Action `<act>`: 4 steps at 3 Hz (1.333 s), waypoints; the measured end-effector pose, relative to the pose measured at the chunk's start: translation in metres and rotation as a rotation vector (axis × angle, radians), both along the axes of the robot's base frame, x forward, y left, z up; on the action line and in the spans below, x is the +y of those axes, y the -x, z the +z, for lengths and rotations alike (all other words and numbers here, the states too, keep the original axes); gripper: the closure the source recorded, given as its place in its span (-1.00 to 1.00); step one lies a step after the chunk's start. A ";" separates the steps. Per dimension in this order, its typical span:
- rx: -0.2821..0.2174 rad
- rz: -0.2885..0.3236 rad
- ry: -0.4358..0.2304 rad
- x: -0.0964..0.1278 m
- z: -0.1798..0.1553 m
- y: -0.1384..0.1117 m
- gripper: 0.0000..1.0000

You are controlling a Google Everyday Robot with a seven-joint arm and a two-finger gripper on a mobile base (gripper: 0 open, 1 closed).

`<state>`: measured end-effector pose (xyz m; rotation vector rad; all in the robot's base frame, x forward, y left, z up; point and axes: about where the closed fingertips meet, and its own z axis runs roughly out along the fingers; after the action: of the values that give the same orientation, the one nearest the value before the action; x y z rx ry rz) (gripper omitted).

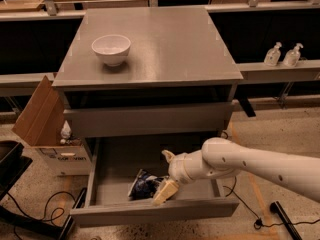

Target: Place blue chip bag into middle drawer

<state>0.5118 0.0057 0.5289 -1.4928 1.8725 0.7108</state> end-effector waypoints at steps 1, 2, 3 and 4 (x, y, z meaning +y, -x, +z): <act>0.003 0.046 0.137 -0.034 0.022 0.058 -1.00; -0.008 0.096 0.279 -0.065 0.064 0.089 -1.00; -0.114 0.096 0.400 -0.090 0.143 0.083 -1.00; -0.275 0.001 0.487 -0.114 0.237 0.055 -1.00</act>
Offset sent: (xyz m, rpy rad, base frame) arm -0.1028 -0.1254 0.2270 -0.5721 -0.1908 0.1642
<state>0.4564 -0.1083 0.7663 -1.7788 1.9055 0.0315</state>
